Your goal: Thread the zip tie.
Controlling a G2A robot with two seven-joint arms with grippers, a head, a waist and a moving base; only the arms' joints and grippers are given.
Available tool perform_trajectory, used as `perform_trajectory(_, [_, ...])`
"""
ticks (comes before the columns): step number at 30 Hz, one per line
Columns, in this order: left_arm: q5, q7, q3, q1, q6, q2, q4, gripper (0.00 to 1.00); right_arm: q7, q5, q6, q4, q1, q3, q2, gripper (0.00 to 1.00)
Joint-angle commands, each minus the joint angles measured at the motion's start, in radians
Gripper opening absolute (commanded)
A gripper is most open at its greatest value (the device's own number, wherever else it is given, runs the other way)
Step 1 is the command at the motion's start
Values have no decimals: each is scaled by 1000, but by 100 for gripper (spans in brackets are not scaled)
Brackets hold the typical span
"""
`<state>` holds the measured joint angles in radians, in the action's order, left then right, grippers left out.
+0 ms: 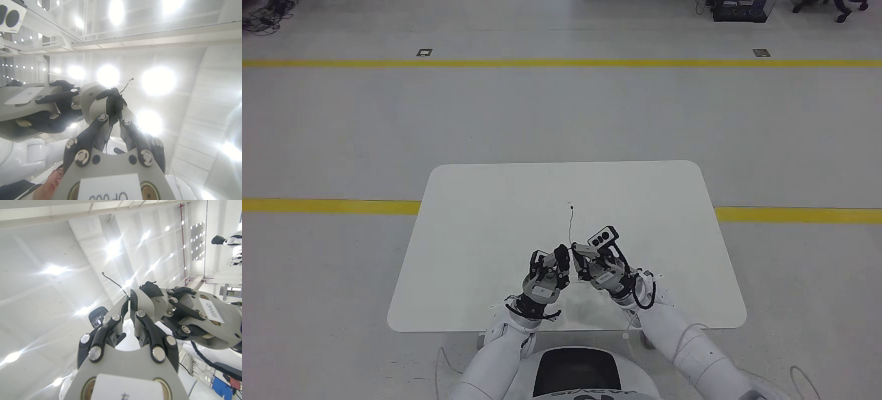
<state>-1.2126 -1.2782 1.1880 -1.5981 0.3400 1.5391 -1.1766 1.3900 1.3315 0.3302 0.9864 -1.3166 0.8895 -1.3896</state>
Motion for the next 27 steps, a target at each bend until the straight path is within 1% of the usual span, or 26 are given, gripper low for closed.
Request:
perform_trajectory(1, [0,-1,-1,1,0,0,1,0,0,0,0,-1,1,-1,0,7])
perform_trajectory(15, [-2,-1,-3,4,0,0,5,0,0,2,1,-4,7,-6,3,7])
perform_trajectory(17, [-2,-1,-3,4,0,0,5,0,0,2,2,-5,8,-6,3,5])
perform_trajectory(24, [-2,0,-2,5,0,1,7,0,0,3,2,-6,10,-8,4,5])
perform_trajectory(27, [-2,0,-1,5,0,1,7,0,0,3,2,-8,11,-8,5,3])
